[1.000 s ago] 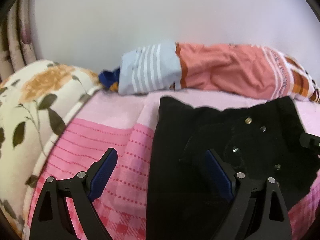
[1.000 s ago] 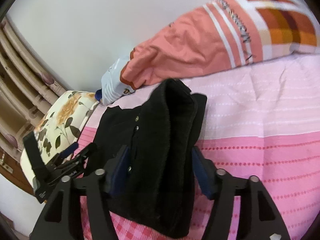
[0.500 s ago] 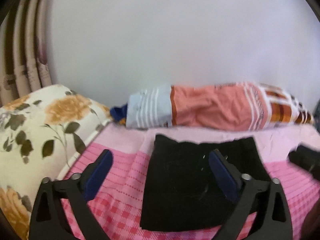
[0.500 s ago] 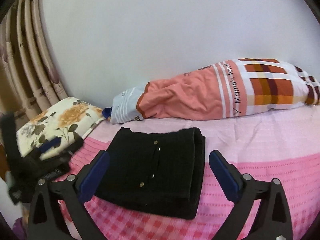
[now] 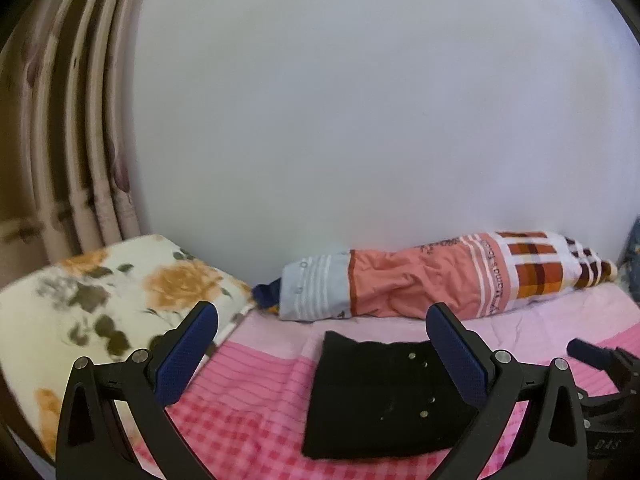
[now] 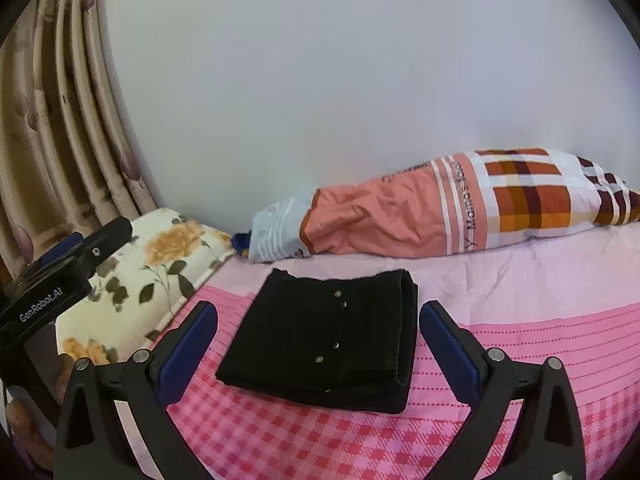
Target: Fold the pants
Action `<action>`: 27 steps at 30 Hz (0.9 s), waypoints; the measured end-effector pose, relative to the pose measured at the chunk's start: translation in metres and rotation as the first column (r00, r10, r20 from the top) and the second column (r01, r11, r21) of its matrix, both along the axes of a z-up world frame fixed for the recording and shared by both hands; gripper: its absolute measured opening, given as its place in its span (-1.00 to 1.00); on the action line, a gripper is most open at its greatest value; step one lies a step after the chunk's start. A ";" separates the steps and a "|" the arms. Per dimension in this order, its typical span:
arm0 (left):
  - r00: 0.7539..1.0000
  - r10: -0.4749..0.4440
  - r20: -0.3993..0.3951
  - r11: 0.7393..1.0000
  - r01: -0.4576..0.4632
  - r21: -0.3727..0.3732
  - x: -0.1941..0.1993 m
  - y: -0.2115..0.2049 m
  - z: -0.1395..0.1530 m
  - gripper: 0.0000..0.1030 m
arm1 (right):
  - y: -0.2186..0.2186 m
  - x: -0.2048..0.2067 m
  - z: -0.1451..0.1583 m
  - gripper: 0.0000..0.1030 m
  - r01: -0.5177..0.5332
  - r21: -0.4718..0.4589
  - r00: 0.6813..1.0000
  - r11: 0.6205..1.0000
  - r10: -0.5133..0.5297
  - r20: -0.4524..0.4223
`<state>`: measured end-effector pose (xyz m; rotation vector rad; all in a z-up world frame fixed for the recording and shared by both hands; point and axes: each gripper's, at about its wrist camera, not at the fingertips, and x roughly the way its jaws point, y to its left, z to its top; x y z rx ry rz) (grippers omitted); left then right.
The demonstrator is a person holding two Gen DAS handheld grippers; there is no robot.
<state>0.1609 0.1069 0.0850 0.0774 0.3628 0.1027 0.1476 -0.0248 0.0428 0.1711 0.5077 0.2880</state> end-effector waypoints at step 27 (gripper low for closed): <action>0.994 -0.009 -0.110 0.998 0.002 -0.062 -0.005 0.002 -0.014 1.00 | -0.004 -0.020 0.010 0.98 0.011 0.000 1.000 1.000 -0.011 -0.004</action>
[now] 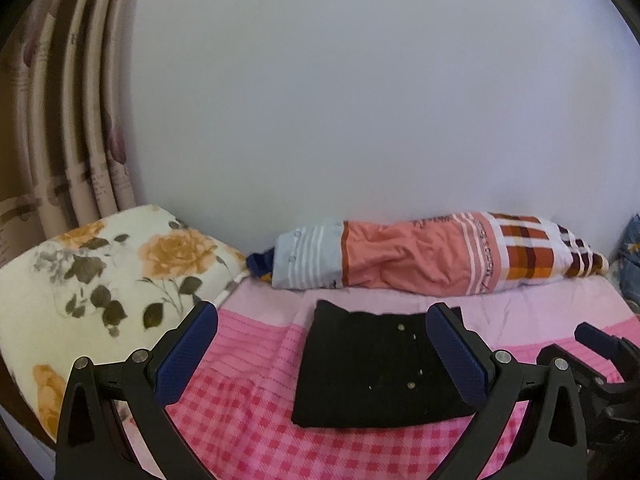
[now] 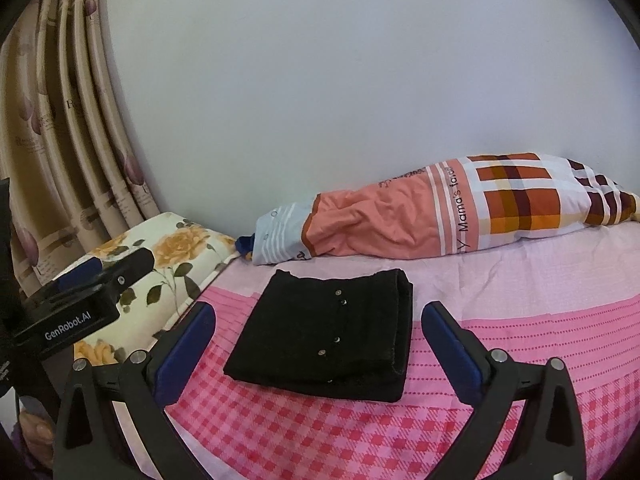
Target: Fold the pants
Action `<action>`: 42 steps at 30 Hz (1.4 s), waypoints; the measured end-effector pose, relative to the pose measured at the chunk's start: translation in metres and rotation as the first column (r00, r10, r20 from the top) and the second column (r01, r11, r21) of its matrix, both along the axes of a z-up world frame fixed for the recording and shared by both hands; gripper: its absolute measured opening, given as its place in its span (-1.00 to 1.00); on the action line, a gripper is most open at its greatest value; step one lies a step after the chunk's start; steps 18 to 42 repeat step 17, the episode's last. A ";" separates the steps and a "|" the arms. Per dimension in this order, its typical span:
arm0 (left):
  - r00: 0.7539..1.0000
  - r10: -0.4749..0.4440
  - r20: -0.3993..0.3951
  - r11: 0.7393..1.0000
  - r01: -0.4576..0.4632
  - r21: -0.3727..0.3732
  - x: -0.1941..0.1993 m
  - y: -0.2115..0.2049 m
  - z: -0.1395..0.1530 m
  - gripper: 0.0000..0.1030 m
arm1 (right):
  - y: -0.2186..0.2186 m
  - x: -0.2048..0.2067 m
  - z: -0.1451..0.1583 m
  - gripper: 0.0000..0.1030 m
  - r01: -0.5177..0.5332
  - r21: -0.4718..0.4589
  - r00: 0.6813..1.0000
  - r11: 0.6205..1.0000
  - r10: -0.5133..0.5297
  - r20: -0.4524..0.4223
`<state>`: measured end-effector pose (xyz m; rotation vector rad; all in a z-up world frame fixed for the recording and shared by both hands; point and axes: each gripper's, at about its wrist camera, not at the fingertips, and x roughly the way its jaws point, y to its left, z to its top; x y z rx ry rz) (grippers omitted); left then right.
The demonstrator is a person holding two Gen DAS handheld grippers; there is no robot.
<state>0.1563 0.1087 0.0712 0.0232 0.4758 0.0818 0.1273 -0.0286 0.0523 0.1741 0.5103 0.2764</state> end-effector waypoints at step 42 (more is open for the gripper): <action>0.998 -0.024 -0.051 0.999 0.022 -0.044 0.011 -0.003 -0.026 1.00 | -0.004 0.011 -0.017 0.98 -0.006 -0.008 0.999 1.000 0.006 -0.052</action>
